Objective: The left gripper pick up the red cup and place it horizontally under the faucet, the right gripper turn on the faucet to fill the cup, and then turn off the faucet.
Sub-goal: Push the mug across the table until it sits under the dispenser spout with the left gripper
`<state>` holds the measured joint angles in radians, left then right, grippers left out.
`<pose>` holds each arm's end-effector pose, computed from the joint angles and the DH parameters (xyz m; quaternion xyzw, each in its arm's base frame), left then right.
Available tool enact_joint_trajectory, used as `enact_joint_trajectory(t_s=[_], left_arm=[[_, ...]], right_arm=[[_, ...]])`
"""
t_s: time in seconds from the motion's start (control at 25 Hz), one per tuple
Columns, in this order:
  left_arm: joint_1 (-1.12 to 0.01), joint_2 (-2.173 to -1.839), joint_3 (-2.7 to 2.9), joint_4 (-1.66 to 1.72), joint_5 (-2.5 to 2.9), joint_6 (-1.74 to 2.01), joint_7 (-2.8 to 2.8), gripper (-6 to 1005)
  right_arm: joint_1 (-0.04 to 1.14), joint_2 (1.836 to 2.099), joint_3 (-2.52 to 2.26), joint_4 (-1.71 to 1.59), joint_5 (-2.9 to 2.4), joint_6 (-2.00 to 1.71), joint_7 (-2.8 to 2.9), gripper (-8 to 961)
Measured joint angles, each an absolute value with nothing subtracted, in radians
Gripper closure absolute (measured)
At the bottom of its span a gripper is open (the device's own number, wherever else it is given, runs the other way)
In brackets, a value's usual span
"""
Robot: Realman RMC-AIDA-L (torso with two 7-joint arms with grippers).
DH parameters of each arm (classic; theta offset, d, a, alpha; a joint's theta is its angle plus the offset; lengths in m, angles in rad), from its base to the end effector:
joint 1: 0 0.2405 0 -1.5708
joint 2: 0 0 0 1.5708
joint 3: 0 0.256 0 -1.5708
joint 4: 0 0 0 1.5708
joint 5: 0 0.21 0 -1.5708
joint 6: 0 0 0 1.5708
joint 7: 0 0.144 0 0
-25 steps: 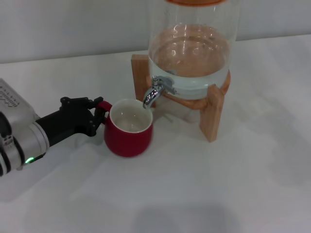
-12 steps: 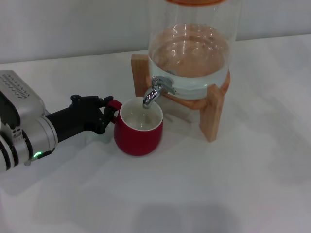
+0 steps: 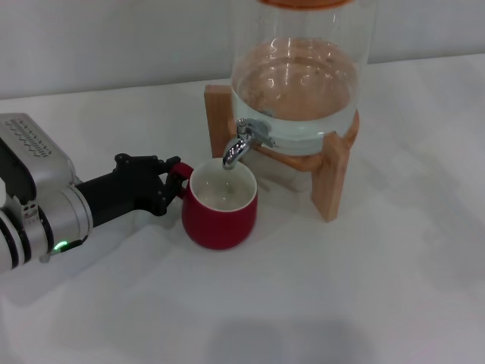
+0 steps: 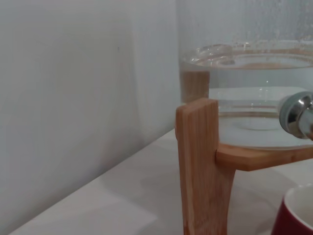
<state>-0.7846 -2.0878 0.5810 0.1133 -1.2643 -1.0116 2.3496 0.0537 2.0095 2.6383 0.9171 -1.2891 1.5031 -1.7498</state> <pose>-0.2444 0.3782 -0.0873 -0.9393 -0.1361 -0.1820 0.2571 0.3575 0.2363 0.1858 -0.7229 0.2458 0.3983 0.5082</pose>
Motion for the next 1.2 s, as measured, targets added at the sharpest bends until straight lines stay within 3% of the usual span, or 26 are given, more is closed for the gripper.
enact_joint_trajectory(t_s=[0.32, 0.52, 0.64, 1.2], left_arm=[[-0.781, -2.089, 0.576, 0.121, -1.275, -1.007, 2.334, 842], [-0.783, -2.089, 0.579, 0.121, -1.276, -0.996, 2.327, 687], [-0.783, -2.089, 0.576, 0.121, -1.276, -0.996, 2.327, 506], [-0.776, -2.088, 0.581, 0.116, -1.32, -1.002, 2.322, 485]], right_arm=[[0.052, 2.009, 2.638, 0.917, -1.281, 1.503, -1.75, 232], [0.052, 2.009, 2.639, 0.917, -1.281, 1.503, -1.75, 232], [0.051, 2.009, 2.64, 0.917, -1.281, 1.503, -1.75, 232], [0.044, 2.009, 2.645, 0.914, -1.281, 1.505, -1.75, 233]])
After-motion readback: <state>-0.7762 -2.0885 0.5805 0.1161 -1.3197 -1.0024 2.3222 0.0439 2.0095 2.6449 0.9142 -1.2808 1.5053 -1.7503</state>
